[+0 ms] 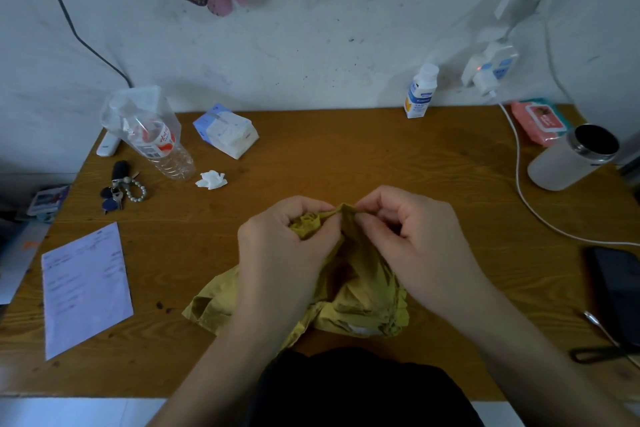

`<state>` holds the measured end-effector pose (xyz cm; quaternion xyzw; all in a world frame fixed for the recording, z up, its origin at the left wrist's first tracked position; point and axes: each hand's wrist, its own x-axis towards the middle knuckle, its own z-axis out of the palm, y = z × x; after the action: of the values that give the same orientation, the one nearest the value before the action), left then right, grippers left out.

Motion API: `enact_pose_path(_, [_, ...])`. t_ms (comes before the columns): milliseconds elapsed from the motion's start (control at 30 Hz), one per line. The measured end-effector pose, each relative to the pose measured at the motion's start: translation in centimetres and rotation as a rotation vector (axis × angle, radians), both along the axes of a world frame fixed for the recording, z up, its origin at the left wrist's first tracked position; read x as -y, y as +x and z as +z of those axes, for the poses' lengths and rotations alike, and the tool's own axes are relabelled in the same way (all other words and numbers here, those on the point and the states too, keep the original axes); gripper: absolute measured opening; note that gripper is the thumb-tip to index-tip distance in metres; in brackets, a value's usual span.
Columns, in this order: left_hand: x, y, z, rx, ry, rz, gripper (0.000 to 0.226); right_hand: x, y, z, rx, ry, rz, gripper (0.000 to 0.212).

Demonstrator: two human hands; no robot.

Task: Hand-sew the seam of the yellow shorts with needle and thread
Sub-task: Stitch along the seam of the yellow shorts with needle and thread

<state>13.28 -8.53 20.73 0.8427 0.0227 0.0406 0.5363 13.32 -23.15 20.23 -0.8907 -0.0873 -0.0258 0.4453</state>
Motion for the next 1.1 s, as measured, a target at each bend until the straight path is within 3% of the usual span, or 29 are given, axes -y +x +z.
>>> enact_pose_path(200, [0.6,-0.5,-0.2,0.024,0.013,-0.035,0.01,-0.6,-0.3,0.1,0.044,-0.11,-0.035,0.009])
enact_pose_path(667, [-0.8,1.1,0.1,-0.35,-0.368,-0.157,0.004,2.3,1.0,0.6,-0.351,0.383,0.152,0.015])
enact_pose_path(767, [-1.0,1.3,0.4,-0.438,-0.507,-0.224,0.013,2.6,1.2,0.5,-0.426,0.463,0.181,0.017])
enact_pose_path(933, [-1.2,1.6,0.7,-0.59,-0.673,-0.292,0.011,3.2,1.5,0.3,-0.568,0.603,0.256,0.009])
enact_pose_path(1100, [-1.2,1.7,0.5,-0.7,-0.758,-0.311,0.009,3.1,1.4,-0.3,-0.614,0.692,0.275,0.009])
